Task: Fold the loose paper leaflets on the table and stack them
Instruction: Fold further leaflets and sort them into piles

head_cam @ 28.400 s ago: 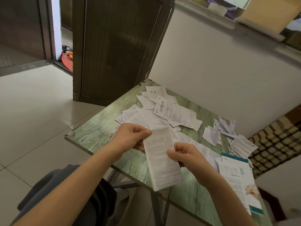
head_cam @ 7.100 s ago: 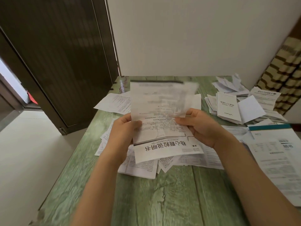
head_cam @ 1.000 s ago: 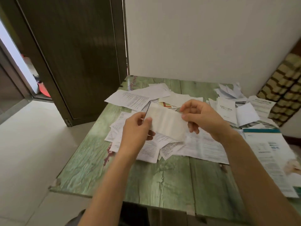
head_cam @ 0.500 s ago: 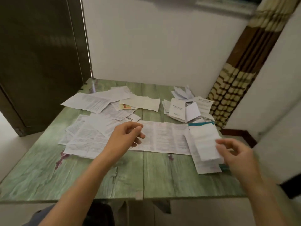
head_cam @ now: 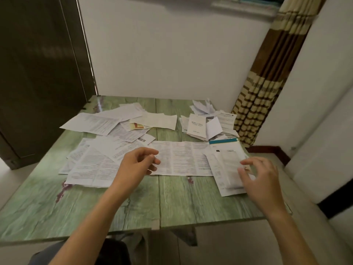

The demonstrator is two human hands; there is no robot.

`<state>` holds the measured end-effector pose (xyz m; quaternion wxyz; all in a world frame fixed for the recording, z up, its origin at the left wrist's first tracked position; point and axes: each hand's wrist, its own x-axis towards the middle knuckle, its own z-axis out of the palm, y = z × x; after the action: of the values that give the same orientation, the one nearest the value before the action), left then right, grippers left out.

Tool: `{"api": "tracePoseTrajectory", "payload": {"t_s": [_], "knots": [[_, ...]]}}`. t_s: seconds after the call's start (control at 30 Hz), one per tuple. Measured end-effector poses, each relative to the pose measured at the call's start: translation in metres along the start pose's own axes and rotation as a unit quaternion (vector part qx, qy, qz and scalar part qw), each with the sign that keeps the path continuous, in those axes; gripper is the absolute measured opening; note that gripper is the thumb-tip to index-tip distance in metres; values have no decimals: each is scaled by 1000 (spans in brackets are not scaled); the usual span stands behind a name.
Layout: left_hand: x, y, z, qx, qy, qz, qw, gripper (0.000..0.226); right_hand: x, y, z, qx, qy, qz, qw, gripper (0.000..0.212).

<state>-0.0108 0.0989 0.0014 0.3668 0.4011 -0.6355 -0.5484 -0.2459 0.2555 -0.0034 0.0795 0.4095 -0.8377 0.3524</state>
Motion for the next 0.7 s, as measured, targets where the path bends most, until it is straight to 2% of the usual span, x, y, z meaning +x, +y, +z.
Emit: {"api": "tracePoseTrajectory", "payload": {"t_s": [0.23, 0.37, 0.43, 0.6, 0.7], "knots": [[2, 1, -9, -1, 76, 23, 997, 25, -4, -26, 6, 52, 11, -34, 998, 11], [5, -3, -28, 36, 208, 23, 977, 25, -18, -61, 32, 83, -92, -96, 988, 13], [5, -4, -36, 63, 242, 19, 968, 29, -24, -78, 47, 92, -146, -141, 975, 14], [4, -10, -53, 107, 270, -8, 957, 36, -20, -129, 88, 121, -249, -225, 934, 24], [6, -14, -58, 123, 256, -26, 958, 40, -9, -148, 106, 144, -286, -234, 918, 36]]}}
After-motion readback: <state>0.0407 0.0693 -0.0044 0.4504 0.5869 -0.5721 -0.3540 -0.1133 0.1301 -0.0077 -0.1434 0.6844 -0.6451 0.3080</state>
